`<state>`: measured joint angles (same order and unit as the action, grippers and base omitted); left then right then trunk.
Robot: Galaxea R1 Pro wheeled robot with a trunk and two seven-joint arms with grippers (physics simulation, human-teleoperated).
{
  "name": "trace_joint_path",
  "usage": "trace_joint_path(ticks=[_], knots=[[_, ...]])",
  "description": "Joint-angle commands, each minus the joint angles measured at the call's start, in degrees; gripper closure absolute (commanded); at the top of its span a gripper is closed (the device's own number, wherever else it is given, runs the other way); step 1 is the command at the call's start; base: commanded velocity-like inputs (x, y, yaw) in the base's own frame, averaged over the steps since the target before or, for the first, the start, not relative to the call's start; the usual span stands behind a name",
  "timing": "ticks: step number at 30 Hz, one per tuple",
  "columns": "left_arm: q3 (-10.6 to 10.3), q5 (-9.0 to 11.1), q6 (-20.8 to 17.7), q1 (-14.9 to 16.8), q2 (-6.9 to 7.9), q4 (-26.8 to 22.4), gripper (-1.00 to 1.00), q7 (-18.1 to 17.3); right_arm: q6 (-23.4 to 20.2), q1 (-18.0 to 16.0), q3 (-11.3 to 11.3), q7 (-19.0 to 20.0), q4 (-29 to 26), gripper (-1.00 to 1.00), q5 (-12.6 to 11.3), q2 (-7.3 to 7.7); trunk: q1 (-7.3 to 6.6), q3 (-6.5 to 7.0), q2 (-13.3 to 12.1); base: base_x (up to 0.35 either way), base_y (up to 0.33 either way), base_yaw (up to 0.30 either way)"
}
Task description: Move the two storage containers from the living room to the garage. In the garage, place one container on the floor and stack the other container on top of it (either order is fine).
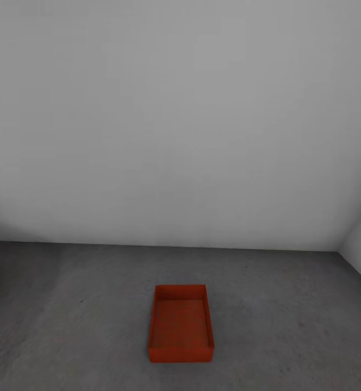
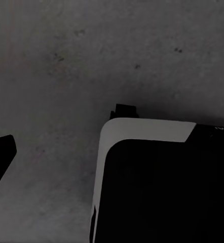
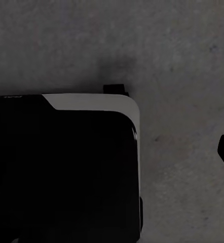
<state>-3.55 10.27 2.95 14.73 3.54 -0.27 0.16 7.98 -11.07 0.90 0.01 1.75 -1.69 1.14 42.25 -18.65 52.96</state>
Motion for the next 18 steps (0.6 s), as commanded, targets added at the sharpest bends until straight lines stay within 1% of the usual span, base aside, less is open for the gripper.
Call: trace_joint_path(ticks=[1, 18], knots=[[-0.40, 0.50, 0.19, 0.04, 0.01, 0.04, -1.00, 0.02, 0.39, -0.07, 0.07, 0.02, 0.19, -1.00, -0.19, 0.00, 0.00, 0.03, 0.04, 0.000, 0.000, 0.000], [-0.04, 0.93, 0.22, 0.04, -0.01, -0.11, -1.00, 0.02, 0.63, -0.10, 0.07, -0.09, 0.19, -1.00, -0.24, 0.10, 0.00, 1.61, 0.04, 0.000, 0.000, 0.000]])
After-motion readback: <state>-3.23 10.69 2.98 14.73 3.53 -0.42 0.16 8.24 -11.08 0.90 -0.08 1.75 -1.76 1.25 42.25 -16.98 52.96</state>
